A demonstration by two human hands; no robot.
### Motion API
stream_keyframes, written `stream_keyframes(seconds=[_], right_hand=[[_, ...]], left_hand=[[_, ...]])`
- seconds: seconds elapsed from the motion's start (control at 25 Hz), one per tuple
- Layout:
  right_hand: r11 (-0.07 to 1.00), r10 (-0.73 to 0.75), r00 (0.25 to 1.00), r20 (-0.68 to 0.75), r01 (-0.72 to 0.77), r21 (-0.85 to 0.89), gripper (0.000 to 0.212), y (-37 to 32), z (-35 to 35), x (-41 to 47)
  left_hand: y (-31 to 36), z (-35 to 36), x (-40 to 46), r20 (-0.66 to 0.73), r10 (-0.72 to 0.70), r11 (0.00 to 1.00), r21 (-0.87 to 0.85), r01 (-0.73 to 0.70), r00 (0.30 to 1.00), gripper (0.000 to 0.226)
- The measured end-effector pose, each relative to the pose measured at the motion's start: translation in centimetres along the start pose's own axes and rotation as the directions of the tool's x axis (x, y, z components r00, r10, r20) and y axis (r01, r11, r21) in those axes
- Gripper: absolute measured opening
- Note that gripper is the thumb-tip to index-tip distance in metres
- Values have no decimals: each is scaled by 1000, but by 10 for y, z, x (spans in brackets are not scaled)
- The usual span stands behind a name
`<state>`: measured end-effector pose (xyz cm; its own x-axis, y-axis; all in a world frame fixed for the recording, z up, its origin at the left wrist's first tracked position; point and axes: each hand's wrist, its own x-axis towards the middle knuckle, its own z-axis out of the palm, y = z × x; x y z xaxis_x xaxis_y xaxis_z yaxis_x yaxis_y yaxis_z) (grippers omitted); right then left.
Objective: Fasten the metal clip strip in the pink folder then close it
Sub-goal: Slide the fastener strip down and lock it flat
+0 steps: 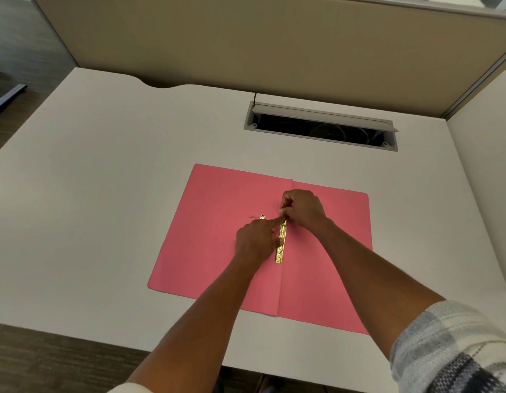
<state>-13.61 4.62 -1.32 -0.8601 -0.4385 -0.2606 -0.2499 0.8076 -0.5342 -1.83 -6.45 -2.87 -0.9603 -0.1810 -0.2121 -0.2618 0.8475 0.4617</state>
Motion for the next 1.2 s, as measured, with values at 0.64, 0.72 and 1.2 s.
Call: stream_keyframes(seconds=[0.64, 0.72, 1.2], right_hand=[[926, 208, 972, -108, -160, 342, 10, 21, 6, -15], [916, 236, 966, -101, -187, 355, 11, 22, 6, -15], [932, 237, 971, -9, -225, 283, 11, 13, 2, -1]], left_hand=[[1, -3, 8, 55, 61, 988, 135, -68, 997, 52], [1, -3, 8, 65, 65, 987, 142, -74, 996, 51], [1, -6, 8, 107, 55, 988, 140, -70, 993, 44]])
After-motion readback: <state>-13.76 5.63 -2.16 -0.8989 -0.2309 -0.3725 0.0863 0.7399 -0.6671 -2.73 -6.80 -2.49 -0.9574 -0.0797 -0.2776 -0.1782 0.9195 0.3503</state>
